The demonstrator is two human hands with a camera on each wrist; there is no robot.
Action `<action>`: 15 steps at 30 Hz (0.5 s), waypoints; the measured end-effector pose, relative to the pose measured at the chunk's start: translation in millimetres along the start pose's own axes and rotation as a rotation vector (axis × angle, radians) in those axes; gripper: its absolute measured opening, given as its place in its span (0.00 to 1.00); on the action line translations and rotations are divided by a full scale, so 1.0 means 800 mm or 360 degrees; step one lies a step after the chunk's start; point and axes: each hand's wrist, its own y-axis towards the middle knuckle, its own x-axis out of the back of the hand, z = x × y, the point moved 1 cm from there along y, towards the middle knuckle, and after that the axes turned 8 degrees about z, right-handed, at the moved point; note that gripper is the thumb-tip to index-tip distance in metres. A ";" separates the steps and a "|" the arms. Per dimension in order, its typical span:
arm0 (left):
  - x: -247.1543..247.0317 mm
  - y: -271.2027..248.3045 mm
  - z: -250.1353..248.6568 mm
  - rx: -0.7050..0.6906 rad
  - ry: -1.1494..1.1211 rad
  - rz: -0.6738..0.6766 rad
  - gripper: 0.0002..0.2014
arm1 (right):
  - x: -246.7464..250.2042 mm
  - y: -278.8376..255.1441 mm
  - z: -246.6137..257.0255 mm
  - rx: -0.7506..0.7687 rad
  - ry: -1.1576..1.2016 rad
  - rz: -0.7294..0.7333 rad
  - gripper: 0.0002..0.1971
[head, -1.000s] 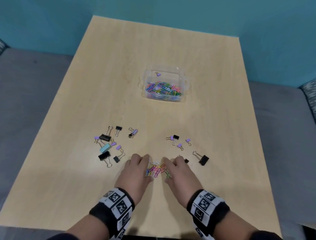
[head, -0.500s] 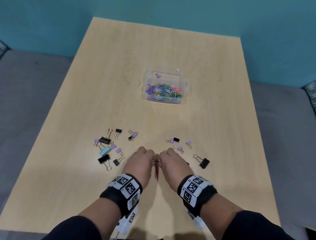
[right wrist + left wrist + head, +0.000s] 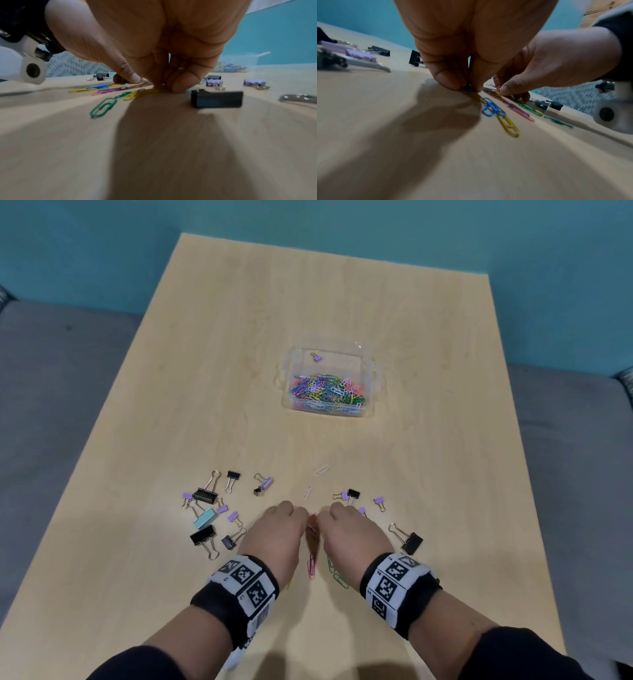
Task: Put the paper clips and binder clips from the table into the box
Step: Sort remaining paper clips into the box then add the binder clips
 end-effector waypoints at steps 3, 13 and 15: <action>0.008 0.007 -0.003 0.0030 -0.0045 -0.0003 0.10 | 0.010 0.006 0.008 0.0021 0.0007 0.0013 0.19; 0.029 0.030 0.002 0.0109 -0.0219 -0.0069 0.12 | 0.019 0.033 0.007 0.0033 -0.0064 -0.0007 0.20; 0.034 0.035 0.003 0.0133 -0.0331 -0.0084 0.11 | 0.025 0.037 0.004 0.0015 0.0089 0.0020 0.18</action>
